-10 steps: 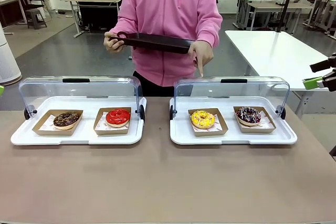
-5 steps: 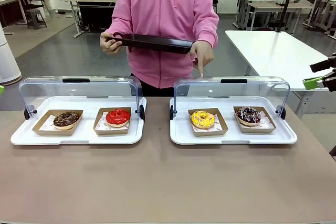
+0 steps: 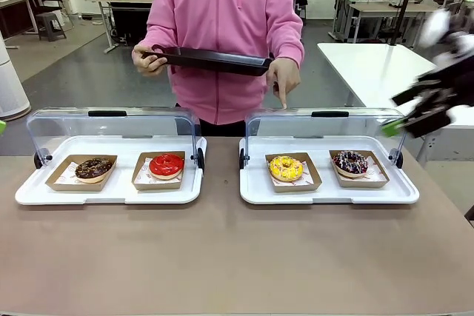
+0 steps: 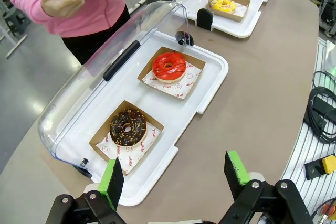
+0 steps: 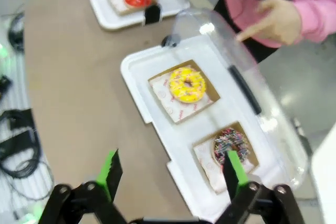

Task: Provide the desired donut to the person.
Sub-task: Pick up and lift the Paper togo box containing the Donut pointed at by the person, then place the picked Paper togo box onto the Handle tray extended by the person.

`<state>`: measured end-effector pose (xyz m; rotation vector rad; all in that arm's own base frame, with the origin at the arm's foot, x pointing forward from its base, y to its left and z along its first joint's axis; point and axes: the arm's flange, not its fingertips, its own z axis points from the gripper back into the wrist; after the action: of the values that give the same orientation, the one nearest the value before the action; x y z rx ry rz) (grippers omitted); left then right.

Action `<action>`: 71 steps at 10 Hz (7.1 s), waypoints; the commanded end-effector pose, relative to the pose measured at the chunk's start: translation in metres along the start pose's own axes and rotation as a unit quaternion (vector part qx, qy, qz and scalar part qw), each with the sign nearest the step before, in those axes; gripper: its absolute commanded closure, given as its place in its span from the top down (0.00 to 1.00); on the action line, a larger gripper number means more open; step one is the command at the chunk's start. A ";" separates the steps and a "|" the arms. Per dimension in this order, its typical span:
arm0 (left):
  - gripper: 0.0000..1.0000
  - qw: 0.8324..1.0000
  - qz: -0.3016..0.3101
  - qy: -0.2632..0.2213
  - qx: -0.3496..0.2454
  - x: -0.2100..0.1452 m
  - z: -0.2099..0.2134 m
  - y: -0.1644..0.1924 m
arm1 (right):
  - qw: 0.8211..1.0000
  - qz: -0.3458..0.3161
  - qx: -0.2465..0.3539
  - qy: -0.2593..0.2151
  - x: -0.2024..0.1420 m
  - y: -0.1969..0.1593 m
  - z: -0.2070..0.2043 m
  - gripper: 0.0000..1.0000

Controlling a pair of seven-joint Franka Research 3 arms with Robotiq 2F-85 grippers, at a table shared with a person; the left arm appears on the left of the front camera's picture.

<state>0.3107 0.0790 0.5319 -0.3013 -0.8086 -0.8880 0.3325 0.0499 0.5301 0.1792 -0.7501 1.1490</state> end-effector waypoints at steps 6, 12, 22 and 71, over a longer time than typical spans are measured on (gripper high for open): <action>1.00 1.000 0.000 -0.006 -0.003 -0.001 0.001 0.001 | 0.969 0.166 0.002 0.182 0.027 0.011 -0.196 1.00; 1.00 1.000 0.000 -0.006 -0.003 -0.001 0.001 0.001 | 0.958 0.204 0.064 0.190 -0.006 -0.016 -0.247 1.00; 1.00 1.000 0.000 -0.006 -0.003 -0.001 0.001 0.001 | 0.952 0.207 0.089 0.209 -0.017 -0.029 -0.273 0.00; 1.00 1.000 0.000 -0.006 -0.003 -0.001 0.001 0.001 | 0.954 0.279 0.024 0.110 0.055 0.089 0.074 0.02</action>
<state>0.3105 0.0792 0.5324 -0.3050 -0.8104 -0.8786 0.2331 0.0927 0.5983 -0.1327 -0.5865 1.6947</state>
